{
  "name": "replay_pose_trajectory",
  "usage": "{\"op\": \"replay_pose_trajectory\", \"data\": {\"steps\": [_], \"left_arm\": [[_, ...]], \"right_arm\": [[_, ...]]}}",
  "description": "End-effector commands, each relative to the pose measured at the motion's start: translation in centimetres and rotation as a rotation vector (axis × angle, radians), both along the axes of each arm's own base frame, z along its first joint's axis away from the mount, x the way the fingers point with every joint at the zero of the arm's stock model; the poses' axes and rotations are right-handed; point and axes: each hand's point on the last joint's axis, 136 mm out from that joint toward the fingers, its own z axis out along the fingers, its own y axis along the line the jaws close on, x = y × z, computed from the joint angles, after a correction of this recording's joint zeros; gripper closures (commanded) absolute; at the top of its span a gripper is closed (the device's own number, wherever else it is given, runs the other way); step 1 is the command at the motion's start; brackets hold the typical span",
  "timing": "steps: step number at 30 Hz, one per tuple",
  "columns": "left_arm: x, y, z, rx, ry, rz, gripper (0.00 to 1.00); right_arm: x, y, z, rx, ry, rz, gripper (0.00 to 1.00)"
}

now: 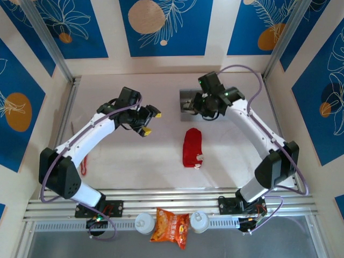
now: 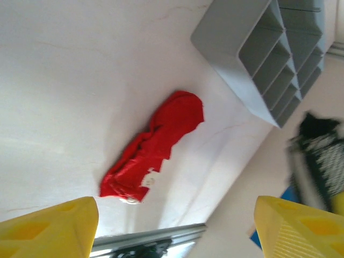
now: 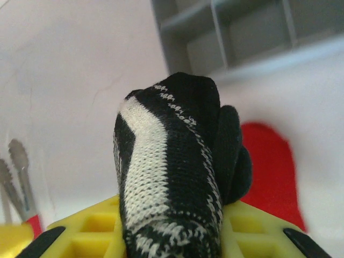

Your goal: Roll the socks

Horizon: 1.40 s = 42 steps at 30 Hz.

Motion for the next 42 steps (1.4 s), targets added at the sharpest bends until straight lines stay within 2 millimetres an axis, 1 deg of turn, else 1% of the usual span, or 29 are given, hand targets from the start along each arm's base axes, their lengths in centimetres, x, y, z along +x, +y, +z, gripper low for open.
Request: {"op": "replay_pose_trajectory", "data": {"steps": [1,3,6,11,14,17,20,23,28,31,34,40,42], "left_arm": [[-1.9,2.5,1.2,0.122,-0.094,-0.065,0.25],[-2.6,3.7,2.0,0.157,-0.148,-0.070,0.25],[-3.5,5.1,3.3,0.188,-0.222,-0.062,0.25],[-5.0,6.6,5.0,0.215,-0.297,-0.069,0.25],[-5.5,6.8,6.4,0.198,-0.371,-0.081,0.25],[-6.2,7.6,7.6,0.208,-0.430,-0.078,0.25],[-6.9,8.5,8.2,0.230,-0.460,-0.069,0.25],[-7.4,9.0,7.9,0.240,-0.448,-0.062,0.25],[-7.7,9.1,7.8,0.236,-0.441,-0.054,0.25],[-7.7,9.2,7.9,0.237,-0.443,-0.053,0.25],[-7.7,9.1,7.9,0.233,-0.442,-0.055,0.25],[-7.8,9.1,7.8,0.228,-0.436,-0.055,0.25],[-7.9,9.1,7.8,0.228,-0.432,-0.055,0.25]], "right_arm": [[2.5,-0.4,-1.8,-0.118,0.021,0.109,1.00],[4.3,-0.2,-2.4,-0.146,0.033,0.129,1.00],[6.1,0.5,-3.8,-0.186,0.062,0.154,1.00],[7.9,1.1,-6.1,-0.280,0.090,0.167,1.00],[8.5,1.2,-7.5,-0.329,0.107,0.171,1.00],[8.7,1.3,-9.0,-0.357,0.148,0.175,1.00],[8.7,2.0,-10.1,-0.364,0.173,0.194,1.00],[8.6,2.5,-11.0,-0.395,0.183,0.207,1.00],[8.3,2.4,-12.3,-0.457,0.226,0.207,1.00],[8.3,2.5,-12.7,-0.498,0.229,0.216,1.00],[8.3,2.9,-13.3,-0.499,0.238,0.228,1.00],[8.5,3.7,-15.0,-0.484,0.248,0.270,1.00],[8.4,3.7,-15.8,-0.470,0.275,0.277,1.00]]}}
